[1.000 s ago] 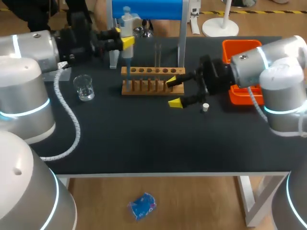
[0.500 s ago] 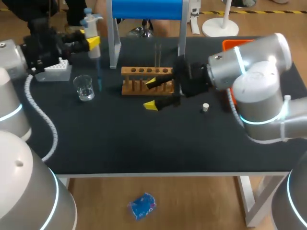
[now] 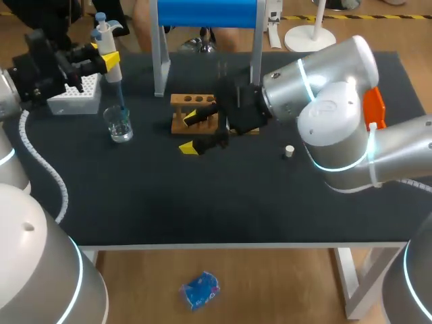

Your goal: Invert the test tube, pick up the pipette, mount the tip to pipette, aspirate from beaker and dispense into the tube, eject the tip, return the pipette, and cap with the stopper.

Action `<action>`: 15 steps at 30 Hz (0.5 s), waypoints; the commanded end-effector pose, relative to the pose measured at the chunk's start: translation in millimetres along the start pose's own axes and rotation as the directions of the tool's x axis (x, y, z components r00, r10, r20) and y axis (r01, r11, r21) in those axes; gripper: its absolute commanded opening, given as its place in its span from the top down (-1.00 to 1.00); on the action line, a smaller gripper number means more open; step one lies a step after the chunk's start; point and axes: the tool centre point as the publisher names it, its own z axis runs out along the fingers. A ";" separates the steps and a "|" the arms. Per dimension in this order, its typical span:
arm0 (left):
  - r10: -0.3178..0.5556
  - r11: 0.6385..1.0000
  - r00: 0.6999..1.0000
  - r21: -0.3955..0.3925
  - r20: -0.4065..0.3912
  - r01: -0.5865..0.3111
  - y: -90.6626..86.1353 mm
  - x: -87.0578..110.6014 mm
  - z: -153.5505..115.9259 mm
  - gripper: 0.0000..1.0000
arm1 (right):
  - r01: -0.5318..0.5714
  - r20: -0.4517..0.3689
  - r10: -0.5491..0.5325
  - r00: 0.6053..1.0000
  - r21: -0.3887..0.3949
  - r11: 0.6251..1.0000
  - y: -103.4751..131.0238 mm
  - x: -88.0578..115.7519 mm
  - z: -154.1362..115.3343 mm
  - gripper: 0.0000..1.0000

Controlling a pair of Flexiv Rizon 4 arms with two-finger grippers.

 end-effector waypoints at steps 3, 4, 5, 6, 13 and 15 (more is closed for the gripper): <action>0.001 1.000 1.000 0.001 0.003 -0.001 0.0 0.8 -0.2 1.00 | 0.000 0.000 0.000 1.000 0.000 1.000 -0.1 0.4 -0.9 -1.00; 0.001 1.000 1.000 0.001 0.003 -0.001 0.0 0.8 -0.2 1.00 | 0.002 0.021 -0.002 1.000 0.009 1.000 -0.9 -2.1 2.4 -1.00; 0.002 1.000 1.000 -0.001 0.000 -0.002 1.6 -1.4 1.1 1.00 | 0.006 0.047 -0.008 0.999 0.030 1.000 -2.0 -4.4 6.7 -1.00; 0.006 1.000 1.000 -0.006 -0.008 -0.006 2.3 -3.4 1.9 1.00 | 0.008 0.065 -0.010 0.998 0.038 0.999 -2.8 -6.6 11.4 -1.00; 0.020 1.000 0.999 -0.003 -0.040 -0.021 0.7 -20.4 3.1 1.00 | 0.000 0.173 -0.007 0.985 0.039 0.999 -7.0 -21.9 34.5 -1.00; 0.021 1.000 0.999 0.002 -0.042 -0.021 1.2 -26.1 2.4 1.00 | 0.005 0.199 -0.017 0.980 0.060 0.998 -8.7 -25.3 40.5 -1.00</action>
